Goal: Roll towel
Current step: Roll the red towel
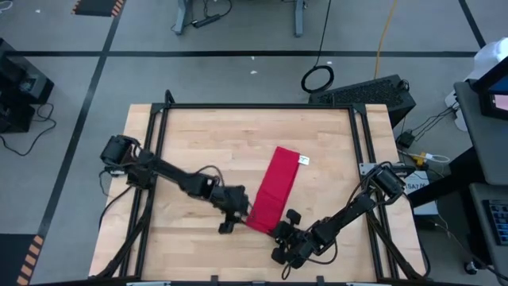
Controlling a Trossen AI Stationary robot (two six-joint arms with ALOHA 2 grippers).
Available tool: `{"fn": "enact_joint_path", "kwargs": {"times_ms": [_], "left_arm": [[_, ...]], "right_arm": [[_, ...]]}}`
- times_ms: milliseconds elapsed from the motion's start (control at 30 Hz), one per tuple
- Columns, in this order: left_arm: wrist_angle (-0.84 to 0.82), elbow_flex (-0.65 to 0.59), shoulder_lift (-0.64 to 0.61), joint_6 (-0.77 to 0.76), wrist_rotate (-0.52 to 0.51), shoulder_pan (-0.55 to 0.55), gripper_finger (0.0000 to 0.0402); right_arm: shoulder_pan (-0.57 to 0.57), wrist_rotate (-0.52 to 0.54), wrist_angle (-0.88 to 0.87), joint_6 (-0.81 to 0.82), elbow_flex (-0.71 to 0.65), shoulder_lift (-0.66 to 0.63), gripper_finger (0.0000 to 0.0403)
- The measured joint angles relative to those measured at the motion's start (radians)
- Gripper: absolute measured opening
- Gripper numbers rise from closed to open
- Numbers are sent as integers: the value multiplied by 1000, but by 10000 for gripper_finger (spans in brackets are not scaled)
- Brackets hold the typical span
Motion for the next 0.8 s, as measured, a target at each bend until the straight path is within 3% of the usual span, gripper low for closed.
{"fn": "enact_joint_path", "kwargs": {"times_ms": [233, 400, 800], "left_arm": [[93, 0, 51, 304, -324, -187, 161], [161, 0, 111, 387, -478, -238, 161], [148, 0, 165, 354, -466, -209, 161]], "right_arm": [[-1, -1, 3, 20, -2, 1, 14], [-5, -8, 4, 20, -2, 1, 14], [-6, -9, 5, 34, -2, 1, 16]]}}
